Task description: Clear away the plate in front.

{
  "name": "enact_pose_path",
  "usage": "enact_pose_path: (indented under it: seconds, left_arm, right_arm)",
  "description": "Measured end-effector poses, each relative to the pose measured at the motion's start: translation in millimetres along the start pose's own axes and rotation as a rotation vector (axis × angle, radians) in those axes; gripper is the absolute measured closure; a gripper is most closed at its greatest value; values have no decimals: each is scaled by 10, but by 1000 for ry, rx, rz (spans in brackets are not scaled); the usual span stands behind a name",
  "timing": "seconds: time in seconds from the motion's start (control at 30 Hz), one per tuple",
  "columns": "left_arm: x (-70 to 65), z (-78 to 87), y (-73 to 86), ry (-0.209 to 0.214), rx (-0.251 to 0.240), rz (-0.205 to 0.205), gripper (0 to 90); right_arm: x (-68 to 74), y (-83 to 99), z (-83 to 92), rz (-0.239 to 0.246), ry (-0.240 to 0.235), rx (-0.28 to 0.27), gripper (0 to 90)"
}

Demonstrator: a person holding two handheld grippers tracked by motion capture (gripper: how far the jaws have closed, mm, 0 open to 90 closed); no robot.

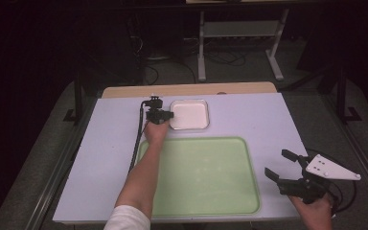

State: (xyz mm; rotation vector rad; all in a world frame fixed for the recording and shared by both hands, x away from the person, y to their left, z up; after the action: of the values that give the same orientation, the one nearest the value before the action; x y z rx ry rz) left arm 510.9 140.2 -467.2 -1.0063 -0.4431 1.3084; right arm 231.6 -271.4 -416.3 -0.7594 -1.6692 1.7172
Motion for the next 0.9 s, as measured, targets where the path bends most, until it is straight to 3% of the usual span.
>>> enact_pose_path:
  seconds: [0.17, 0.5, 0.67, 0.9]
  left_arm:
    - [-22, -1, 2, -20, 7, 4, 786]
    - [-22, 3, 2, -28, 6, 95, 874]
    - [-2, 12, 16, -17, -8, 168, 886]
    - [-6, 37, 2, -30, -23, 175, 887]
  right_arm:
    - [3, -1, -4, -1, -1, 1, 137]
    - [0, 1, -2, 0, -1, 2, 137]
    - [-5, 0, 4, -1, 1, 2, 137]
    - [-4, 2, -7, 0, -3, 5, 137]
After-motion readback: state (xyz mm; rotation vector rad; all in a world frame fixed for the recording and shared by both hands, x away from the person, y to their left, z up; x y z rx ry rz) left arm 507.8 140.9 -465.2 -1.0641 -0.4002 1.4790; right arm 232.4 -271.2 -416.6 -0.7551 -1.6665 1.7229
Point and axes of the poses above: each handheld gripper's, and its own axes: z roughly backward along the jaws, y roughly out of its underside, x roughly to its left, the point moved 2 cm from there along -z, roughly forward along the jaws, and after that the axes turned 13 degrees about -x, right-handed, at the moved point
